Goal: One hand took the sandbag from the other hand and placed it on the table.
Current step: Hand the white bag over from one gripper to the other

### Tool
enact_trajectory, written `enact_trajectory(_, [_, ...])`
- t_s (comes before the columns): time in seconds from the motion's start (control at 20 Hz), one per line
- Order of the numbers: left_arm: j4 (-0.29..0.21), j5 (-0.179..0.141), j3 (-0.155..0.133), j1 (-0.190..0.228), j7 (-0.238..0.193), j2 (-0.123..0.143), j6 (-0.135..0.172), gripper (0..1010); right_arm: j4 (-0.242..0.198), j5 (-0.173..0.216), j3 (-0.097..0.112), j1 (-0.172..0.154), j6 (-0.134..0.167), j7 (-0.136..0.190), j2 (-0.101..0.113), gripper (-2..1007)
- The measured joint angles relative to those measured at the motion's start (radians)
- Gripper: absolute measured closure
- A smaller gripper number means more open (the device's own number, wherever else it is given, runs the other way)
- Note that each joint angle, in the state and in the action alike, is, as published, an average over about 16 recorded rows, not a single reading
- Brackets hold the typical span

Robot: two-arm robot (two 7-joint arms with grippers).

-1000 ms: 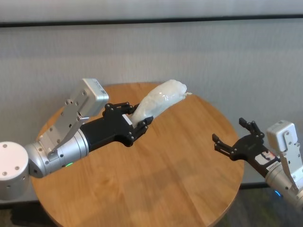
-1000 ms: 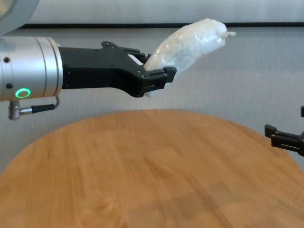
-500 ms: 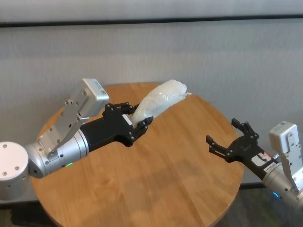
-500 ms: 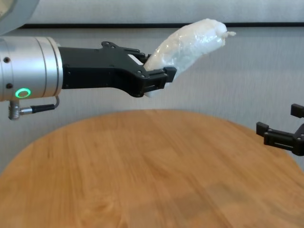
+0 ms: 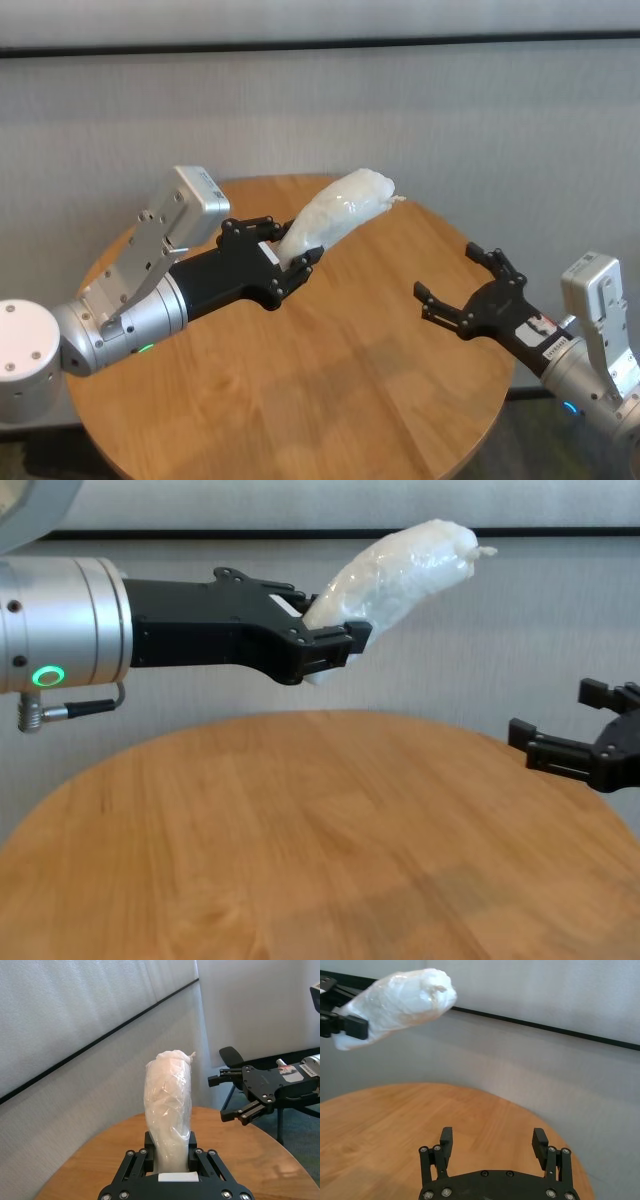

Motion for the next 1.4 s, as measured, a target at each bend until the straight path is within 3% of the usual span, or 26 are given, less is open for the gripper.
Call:
enact_trajectory(0.4, [0.000,0.000,0.000,0.000,0.000,0.000,0.000,626,0.008,0.057,0.003,0.013,-0.048,0.131,-0.014,4])
enact_trajectory(0.8, [0.000,0.000,0.000,0.000,0.000,0.000,0.000,626,0.029,0.165,0.012,0.043,-0.081,0.291,-0.040,4])
enact_trajectory(1.05, [0.000,0.000,0.000,0.000,0.000,0.000,0.000,626,0.053,0.259,0.025,0.064,-0.065,0.380,-0.074,4])
enact_trajectory(1.4, [0.000,0.000,0.000,0.000,0.000,0.000,0.000,626,0.097,0.386,0.033,0.090,-0.010,0.473,-0.130,4])
